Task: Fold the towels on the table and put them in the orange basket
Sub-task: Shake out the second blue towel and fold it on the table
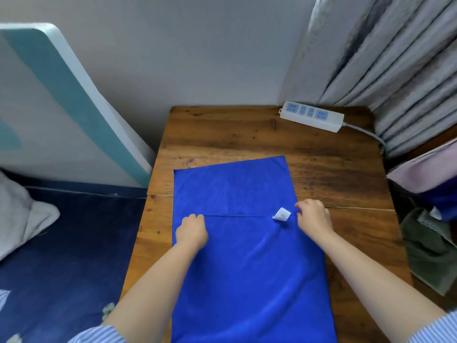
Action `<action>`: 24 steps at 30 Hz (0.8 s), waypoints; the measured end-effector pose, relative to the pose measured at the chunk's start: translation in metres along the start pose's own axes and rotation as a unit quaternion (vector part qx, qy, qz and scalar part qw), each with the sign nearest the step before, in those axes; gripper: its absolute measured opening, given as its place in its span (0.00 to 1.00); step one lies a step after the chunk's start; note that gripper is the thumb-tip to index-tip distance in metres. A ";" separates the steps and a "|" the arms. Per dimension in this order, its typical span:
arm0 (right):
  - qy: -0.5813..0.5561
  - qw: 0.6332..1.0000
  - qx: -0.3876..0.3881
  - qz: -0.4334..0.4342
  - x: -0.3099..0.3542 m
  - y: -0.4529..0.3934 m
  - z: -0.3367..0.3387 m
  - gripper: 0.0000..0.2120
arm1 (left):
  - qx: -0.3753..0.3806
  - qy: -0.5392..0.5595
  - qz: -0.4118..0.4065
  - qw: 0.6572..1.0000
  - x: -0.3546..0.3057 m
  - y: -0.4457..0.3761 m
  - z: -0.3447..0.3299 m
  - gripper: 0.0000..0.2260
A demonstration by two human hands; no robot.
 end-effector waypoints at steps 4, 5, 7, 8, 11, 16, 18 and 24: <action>0.058 0.998 0.029 -0.012 -0.008 -0.011 -0.002 0.13 | -0.042 -0.012 0.005 0.999 -0.001 -0.021 -0.002 0.12; 0.067 0.997 0.033 -0.012 -0.010 -0.013 -0.002 0.13 | -0.053 -0.017 0.008 0.998 -0.001 -0.024 -0.003 0.12; 0.077 0.996 0.048 -0.009 -0.013 -0.015 0.000 0.13 | -0.064 -0.029 0.012 0.997 0.001 -0.030 -0.004 0.11; 0.071 0.996 0.056 -0.007 -0.015 -0.016 0.002 0.13 | -0.064 -0.038 0.010 0.997 0.003 -0.031 -0.004 0.10; 0.034 0.995 0.099 -0.007 -0.012 -0.017 0.007 0.10 | -0.054 -0.040 -0.012 0.998 0.010 -0.034 -0.003 0.09; -0.005 0.986 0.167 0.015 0.012 -0.014 0.025 0.08 | -0.001 0.187 -0.049 0.981 0.032 -0.029 0.014 0.11; -0.010 0.975 0.218 0.027 0.027 -0.011 0.040 0.12 | 0.038 0.288 -0.086 0.953 0.039 -0.021 0.023 0.16; -0.082 0.962 0.256 0.046 0.071 -0.013 0.091 0.12 | 0.075 0.439 -0.124 0.887 0.066 -0.014 0.066 0.11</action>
Point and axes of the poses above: each hand's wrist, its own y-axis away from the middle knuckle, its own z-axis out of the back of the hand, x = y × z, the point moved 5 cm from there along -y, towards the middle knuckle, and after that the axes turned 14 degrees about -y, right-handed, at the moved point
